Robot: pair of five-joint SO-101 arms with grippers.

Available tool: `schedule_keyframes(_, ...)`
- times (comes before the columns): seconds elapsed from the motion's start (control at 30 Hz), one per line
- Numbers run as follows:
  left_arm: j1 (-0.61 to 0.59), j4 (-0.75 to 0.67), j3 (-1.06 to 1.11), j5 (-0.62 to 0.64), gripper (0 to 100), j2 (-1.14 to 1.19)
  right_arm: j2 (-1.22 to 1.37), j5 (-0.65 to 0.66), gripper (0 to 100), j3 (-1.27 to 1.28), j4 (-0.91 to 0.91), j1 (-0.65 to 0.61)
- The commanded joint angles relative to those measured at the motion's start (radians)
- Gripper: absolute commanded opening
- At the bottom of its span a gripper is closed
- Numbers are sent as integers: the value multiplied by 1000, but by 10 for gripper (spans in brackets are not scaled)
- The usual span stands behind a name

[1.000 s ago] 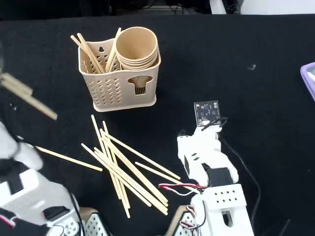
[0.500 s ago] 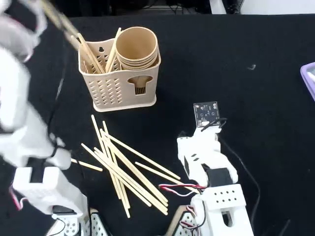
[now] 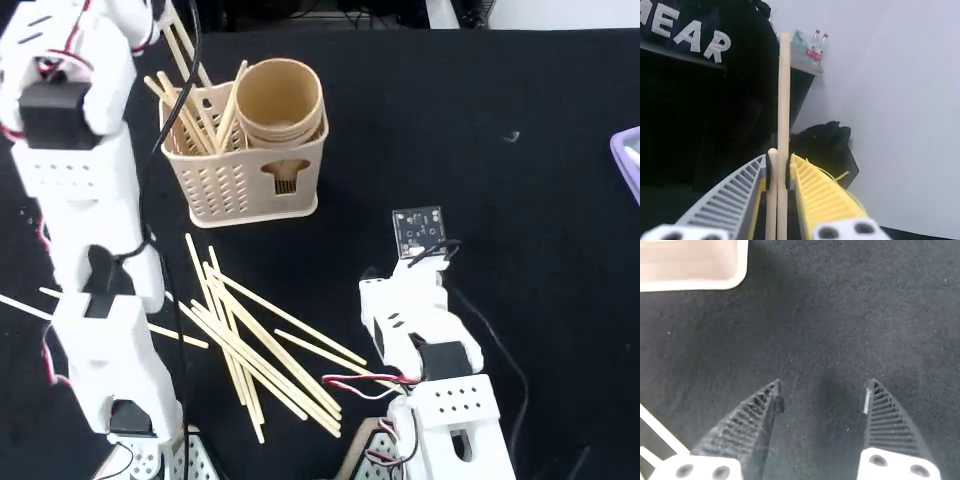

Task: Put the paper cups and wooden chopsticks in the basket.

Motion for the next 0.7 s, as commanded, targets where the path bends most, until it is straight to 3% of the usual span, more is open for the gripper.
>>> schedule_keyframes(0.0, 2, -29, -15, -15, 30, 29, -27, 3, 261, -16, -18, -15)
schedule_keyframes(0.47, -30, -64, -24, -15, 30, 41, -27, 3, 261, -16, -18, -15)
schedule_keyframes(0.67, -44, -126, -171, -8, 30, 54, -27, 3, 261, -16, -18, -15)
